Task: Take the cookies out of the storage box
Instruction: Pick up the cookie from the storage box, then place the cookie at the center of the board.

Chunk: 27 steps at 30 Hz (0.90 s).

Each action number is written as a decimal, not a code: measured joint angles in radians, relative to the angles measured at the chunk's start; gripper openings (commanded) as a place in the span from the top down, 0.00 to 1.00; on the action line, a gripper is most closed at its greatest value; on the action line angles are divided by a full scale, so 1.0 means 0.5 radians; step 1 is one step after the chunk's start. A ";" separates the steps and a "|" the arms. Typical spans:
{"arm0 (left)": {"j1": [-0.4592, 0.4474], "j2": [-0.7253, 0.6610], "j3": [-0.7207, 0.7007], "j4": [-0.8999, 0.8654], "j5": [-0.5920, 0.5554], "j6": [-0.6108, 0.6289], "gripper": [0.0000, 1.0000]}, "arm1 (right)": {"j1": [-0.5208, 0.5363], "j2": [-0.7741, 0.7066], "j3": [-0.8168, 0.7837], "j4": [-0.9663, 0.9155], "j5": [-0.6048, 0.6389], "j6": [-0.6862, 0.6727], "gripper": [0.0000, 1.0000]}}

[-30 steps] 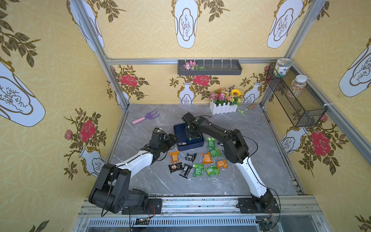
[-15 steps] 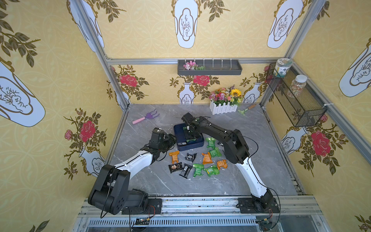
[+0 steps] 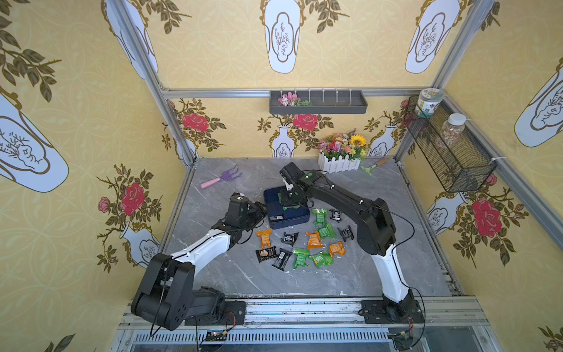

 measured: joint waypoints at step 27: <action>0.000 0.050 0.000 0.015 0.040 -0.014 0.35 | -0.831 -0.938 -1.704 0.353 0.153 0.163 0.65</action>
